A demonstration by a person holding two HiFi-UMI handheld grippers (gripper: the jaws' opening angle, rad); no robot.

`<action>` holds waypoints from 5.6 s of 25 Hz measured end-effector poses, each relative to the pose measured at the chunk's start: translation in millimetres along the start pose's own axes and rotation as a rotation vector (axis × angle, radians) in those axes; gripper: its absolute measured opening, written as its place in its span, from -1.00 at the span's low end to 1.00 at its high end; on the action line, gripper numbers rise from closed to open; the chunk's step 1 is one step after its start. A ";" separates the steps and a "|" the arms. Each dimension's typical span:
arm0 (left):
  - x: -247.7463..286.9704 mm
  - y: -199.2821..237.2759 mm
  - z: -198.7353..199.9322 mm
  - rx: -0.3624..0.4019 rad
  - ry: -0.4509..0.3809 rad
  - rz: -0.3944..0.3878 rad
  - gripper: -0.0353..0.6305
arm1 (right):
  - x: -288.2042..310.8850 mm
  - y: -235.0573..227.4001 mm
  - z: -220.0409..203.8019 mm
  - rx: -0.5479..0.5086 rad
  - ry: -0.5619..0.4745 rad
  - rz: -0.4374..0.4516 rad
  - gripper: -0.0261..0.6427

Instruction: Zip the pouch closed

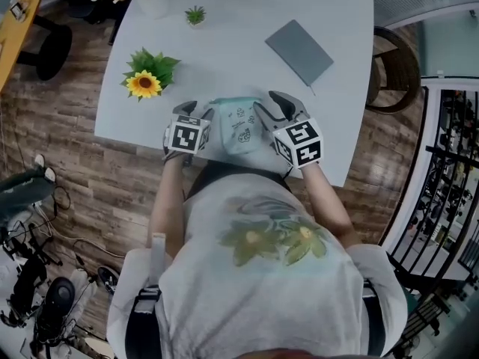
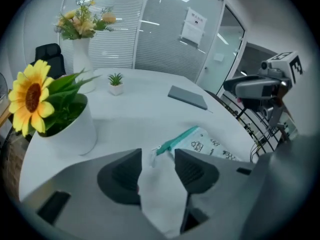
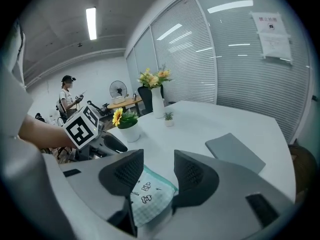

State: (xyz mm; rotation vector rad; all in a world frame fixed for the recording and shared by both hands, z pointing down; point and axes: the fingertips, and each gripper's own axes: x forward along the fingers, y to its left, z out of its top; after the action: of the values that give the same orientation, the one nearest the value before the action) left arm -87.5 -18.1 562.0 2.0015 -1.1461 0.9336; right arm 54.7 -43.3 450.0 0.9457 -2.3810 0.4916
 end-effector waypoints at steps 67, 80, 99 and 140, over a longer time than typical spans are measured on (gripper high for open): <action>54.6 4.1 2.7 0.313 0.190 -0.116 -0.82 | 182.6 50.6 -67.5 -1.468 0.338 0.799 -0.38; 57.1 2.7 4.6 0.321 0.194 -0.137 -0.82 | 172.9 53.5 -82.2 -1.673 0.343 0.904 -0.72; 62.0 6.2 -3.6 0.339 0.221 -0.140 -0.82 | 170.5 53.8 -87.6 -1.514 0.439 0.889 -0.85; 67.7 8.5 -1.2 0.231 0.209 -0.081 -0.82 | 159.1 41.2 -84.7 -1.239 0.493 0.729 -0.87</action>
State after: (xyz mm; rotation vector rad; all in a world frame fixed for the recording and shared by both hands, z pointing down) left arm -70.6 -50.2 619.8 2.0545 -0.8697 1.2474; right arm -44.2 -55.0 605.8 -0.5410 -1.9081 -0.4723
